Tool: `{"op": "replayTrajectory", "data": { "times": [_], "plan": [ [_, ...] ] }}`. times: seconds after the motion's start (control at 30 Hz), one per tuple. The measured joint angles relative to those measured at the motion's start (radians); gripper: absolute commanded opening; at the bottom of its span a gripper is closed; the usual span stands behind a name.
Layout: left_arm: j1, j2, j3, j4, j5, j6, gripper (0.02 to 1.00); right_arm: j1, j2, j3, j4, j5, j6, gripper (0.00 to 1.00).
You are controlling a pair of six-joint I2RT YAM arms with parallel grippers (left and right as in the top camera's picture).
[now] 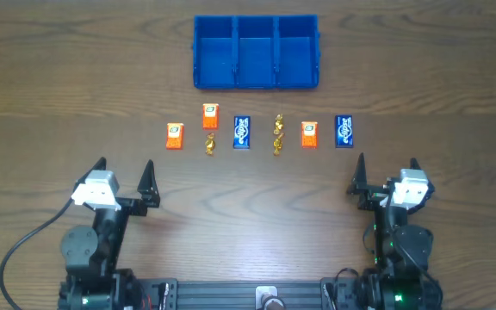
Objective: Sort Candies Into Trays
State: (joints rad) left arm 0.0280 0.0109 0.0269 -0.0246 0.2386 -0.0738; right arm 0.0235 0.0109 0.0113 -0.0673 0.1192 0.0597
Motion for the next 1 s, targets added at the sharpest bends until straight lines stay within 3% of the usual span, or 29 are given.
{"op": "replayTrajectory", "data": {
  "times": [0.83, 1.0],
  "plan": [
    [-0.022, 0.004, 0.006, -0.005, -0.015, -0.004, 1.000, 0.000, 0.000, 0.000, 0.000, 0.000, 0.000, 1.000],
    [-0.092, 0.249, 0.293, -0.130, -0.036, -0.004, 1.000, 0.000, 0.000, 0.000, 0.001, -0.001, 0.000, 1.000]
  ]
}}
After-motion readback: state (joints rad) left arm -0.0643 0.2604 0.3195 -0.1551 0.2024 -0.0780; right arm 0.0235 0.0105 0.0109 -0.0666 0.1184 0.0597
